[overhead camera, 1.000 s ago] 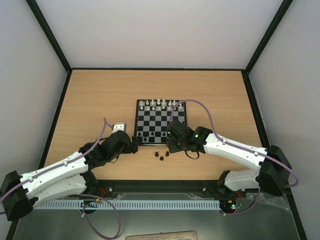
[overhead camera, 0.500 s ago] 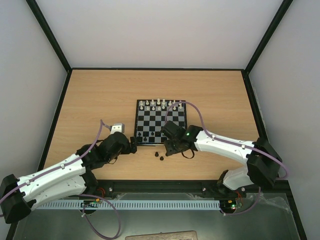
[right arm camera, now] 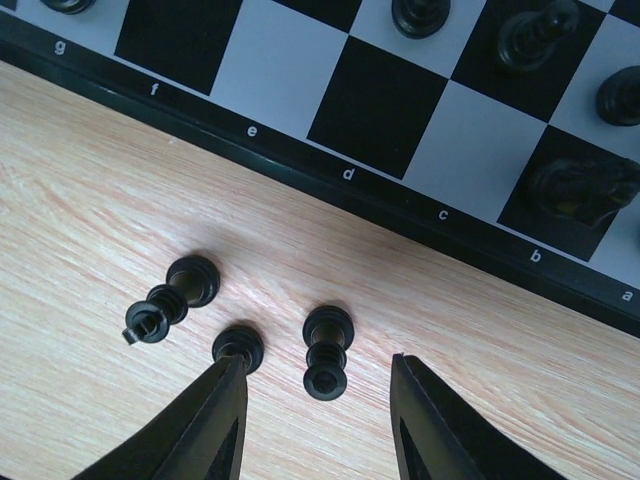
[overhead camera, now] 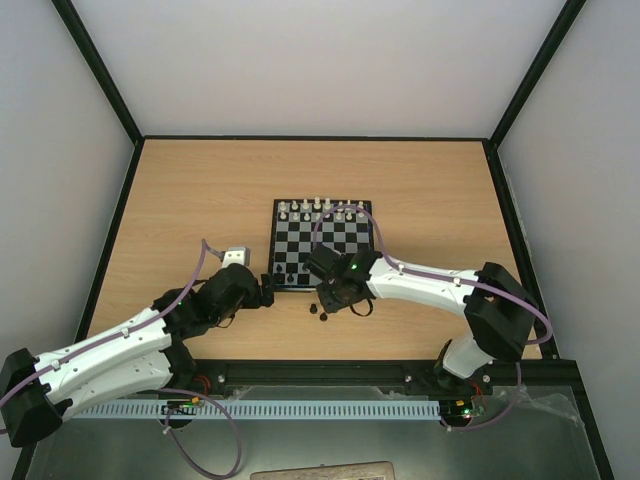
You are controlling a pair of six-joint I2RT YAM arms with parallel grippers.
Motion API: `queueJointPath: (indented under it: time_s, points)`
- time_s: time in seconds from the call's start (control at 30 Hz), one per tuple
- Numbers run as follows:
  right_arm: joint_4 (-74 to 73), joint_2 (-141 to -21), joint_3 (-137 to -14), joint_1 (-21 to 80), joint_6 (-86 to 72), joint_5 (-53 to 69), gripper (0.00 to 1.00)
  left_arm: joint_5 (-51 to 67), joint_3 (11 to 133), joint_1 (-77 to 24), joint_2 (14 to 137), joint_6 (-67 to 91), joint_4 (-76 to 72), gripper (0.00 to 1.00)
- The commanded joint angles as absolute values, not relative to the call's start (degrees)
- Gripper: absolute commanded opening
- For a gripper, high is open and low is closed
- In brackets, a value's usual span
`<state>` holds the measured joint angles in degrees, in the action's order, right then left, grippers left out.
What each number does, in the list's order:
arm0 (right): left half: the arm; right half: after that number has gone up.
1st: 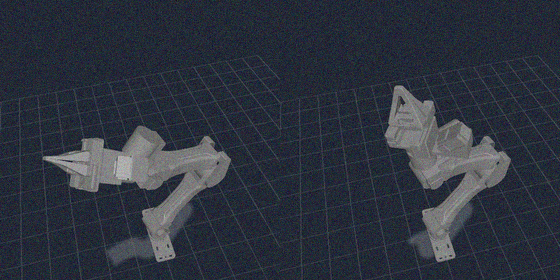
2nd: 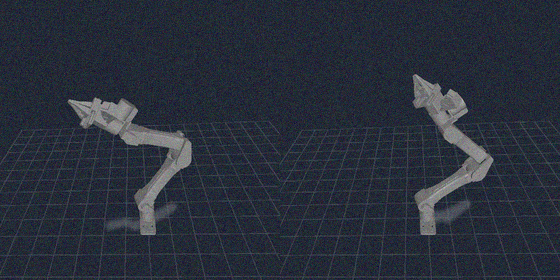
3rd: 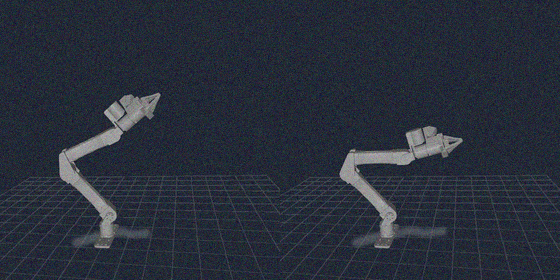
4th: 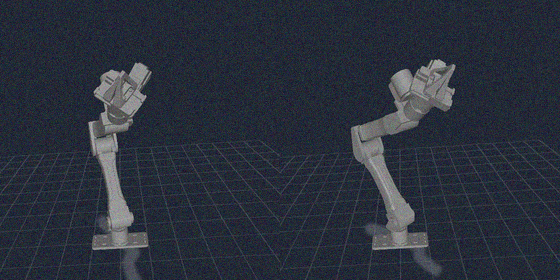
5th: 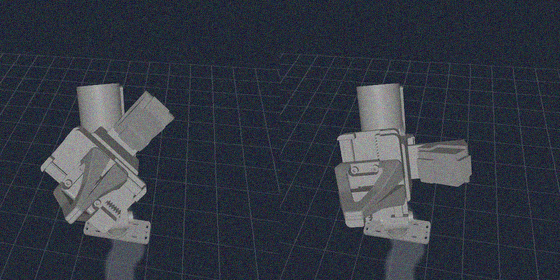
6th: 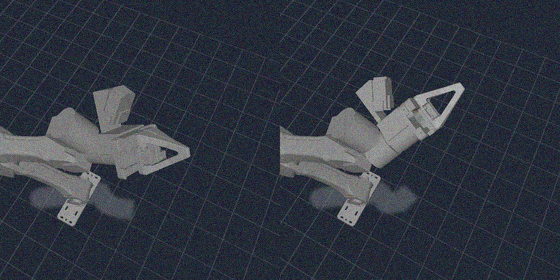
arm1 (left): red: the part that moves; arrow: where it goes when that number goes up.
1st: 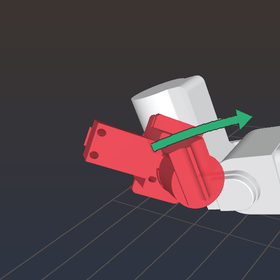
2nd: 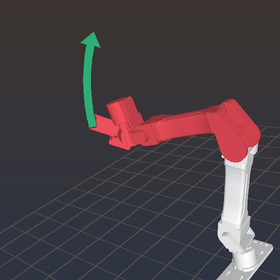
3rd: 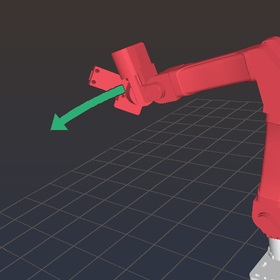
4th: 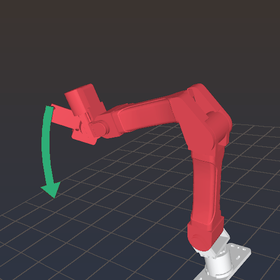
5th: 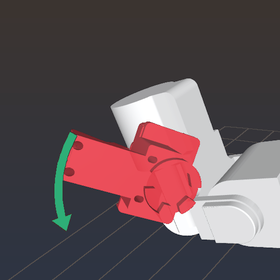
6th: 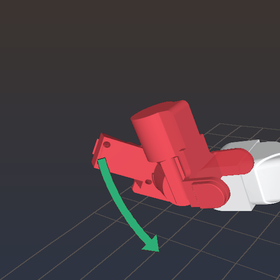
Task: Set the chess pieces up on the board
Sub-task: Pick up the chess piece at the center of the board.
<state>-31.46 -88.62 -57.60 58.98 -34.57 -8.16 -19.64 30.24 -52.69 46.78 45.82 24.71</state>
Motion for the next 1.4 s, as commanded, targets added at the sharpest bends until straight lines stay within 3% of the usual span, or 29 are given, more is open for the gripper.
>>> queueJointPath:
  time_s: [0.0, 1.0, 1.37]
  points:
    - [-35.7, -90.4, -59.5, 59.4, -35.3, -9.8, 0.39, -19.5, 29.6, -52.4, 46.5, 45.1, 23.7, 0.99]
    - [-33.8, -92.4, -56.3, 60.3, -35.4, -8.1, 0.3, -19.1, 29.6, -52.4, 47.0, 45.0, 22.6, 1.0]
    - [-34.1, -92.5, -57.0, 60.4, -34.9, -8.9, 0.11, -19.0, 29.6, -52.4, 47.2, 44.6, 22.2, 0.99]
